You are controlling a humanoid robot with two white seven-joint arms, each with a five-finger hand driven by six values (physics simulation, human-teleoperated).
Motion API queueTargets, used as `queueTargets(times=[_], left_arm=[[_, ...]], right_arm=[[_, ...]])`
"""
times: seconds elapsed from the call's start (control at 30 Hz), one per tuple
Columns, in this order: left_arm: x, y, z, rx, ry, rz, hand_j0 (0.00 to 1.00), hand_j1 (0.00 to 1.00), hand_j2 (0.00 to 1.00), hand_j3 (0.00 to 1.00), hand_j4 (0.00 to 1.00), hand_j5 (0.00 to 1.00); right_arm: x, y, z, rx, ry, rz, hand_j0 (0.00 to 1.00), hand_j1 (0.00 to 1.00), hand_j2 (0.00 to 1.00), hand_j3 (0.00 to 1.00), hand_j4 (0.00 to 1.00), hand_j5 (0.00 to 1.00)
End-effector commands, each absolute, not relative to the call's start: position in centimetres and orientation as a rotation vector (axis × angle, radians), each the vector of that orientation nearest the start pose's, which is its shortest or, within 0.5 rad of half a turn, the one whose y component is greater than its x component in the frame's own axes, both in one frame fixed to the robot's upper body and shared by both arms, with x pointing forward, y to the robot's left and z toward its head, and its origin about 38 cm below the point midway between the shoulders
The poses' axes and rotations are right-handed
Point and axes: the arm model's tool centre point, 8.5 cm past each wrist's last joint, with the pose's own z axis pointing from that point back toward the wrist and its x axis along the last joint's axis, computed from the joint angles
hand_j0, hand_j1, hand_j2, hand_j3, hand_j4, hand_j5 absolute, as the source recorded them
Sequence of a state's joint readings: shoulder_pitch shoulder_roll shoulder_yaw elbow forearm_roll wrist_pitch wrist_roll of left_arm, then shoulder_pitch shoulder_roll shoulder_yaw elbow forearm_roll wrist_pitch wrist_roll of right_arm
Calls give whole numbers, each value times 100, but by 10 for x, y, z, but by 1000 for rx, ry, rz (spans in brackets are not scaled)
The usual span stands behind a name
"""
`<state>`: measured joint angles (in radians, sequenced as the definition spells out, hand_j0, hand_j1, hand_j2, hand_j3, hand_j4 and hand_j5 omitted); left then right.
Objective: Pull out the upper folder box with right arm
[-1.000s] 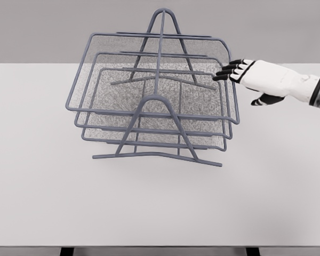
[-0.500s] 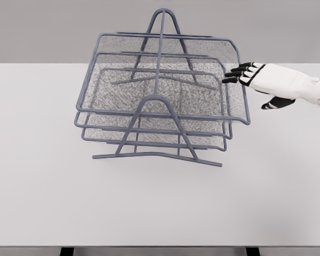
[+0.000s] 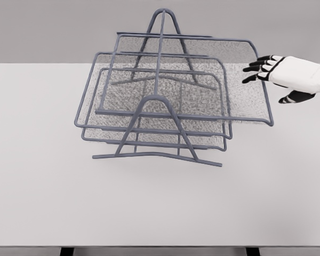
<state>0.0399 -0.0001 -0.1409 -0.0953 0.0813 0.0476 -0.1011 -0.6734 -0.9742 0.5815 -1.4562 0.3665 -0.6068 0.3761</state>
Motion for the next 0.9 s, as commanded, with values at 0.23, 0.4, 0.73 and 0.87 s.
queueTargets(times=[0.23, 0.4, 0.73, 0.87], left_arm=[[2, 259, -264, -24, -1, -60, 100, 100, 100, 100, 100, 100], [2, 259, -264, -24, -1, -60, 100, 100, 100, 100, 100, 100], [2, 259, -264, -24, -1, -60, 100, 100, 100, 100, 100, 100], [2, 259, -264, -24, -1, -60, 100, 100, 100, 100, 100, 100]], right_arm=[[428, -379, 288, -687, -1449, 2001, 100, 100, 100, 100, 100, 100], [428, -393, 304, -651, -1549, 1858, 100, 100, 100, 100, 100, 100], [415, -361, 323, -568, -1707, 1856, 100, 100, 100, 100, 100, 100], [414, -361, 316, -550, -1699, 1857, 100, 100, 100, 100, 100, 100]])
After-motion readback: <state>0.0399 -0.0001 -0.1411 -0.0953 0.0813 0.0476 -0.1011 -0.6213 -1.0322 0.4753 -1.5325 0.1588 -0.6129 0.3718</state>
